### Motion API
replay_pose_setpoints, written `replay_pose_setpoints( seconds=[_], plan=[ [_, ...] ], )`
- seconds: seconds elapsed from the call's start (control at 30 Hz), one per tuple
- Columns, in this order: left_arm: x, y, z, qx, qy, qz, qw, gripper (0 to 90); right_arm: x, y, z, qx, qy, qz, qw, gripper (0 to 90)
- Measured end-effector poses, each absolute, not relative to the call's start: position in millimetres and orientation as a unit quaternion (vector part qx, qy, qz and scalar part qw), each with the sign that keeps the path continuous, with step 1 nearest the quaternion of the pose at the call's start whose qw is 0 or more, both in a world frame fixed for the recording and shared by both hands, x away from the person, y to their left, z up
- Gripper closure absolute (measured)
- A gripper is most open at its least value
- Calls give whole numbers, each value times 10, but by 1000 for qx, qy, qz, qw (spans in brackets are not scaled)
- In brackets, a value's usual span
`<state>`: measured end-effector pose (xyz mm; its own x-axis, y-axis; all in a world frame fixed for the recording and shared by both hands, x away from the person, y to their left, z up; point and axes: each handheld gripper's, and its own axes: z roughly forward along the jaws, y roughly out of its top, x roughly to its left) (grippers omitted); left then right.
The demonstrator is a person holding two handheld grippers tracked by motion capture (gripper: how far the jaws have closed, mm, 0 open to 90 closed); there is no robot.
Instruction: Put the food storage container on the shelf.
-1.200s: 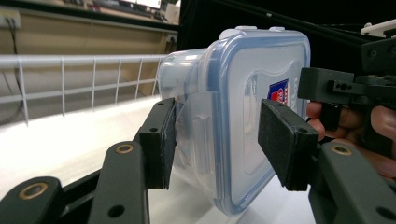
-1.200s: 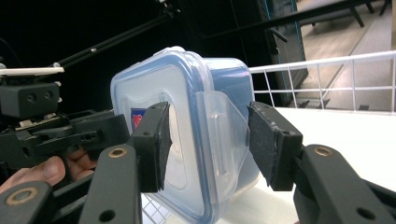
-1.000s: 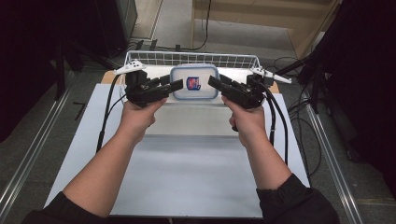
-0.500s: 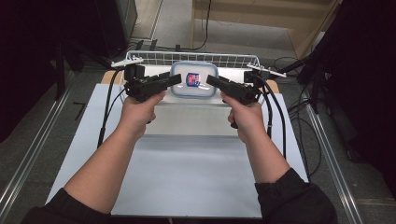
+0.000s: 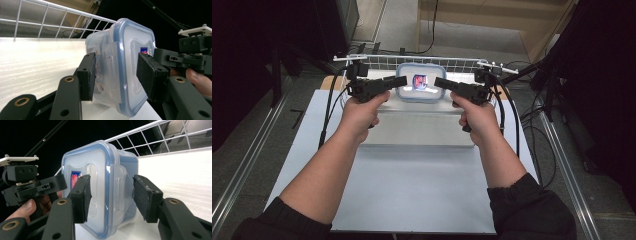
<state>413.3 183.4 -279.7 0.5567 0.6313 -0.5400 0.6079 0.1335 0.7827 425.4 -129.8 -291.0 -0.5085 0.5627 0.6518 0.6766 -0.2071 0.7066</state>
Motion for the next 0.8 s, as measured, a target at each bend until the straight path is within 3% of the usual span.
replay_pose_setpoints(
  seconds=[0.3, 0.8],
  plan=[
    [4209, 1842, -2830, 646, 485, -4, 590, 500, 4340, -1313, -2925, -505, -620, -596, 68, 498],
    [4251, 1808, -2857, 639, 488, 14, 595, 475, 4402, -1285, -2933, -512, -618, -594, 55, 475]
  ],
)
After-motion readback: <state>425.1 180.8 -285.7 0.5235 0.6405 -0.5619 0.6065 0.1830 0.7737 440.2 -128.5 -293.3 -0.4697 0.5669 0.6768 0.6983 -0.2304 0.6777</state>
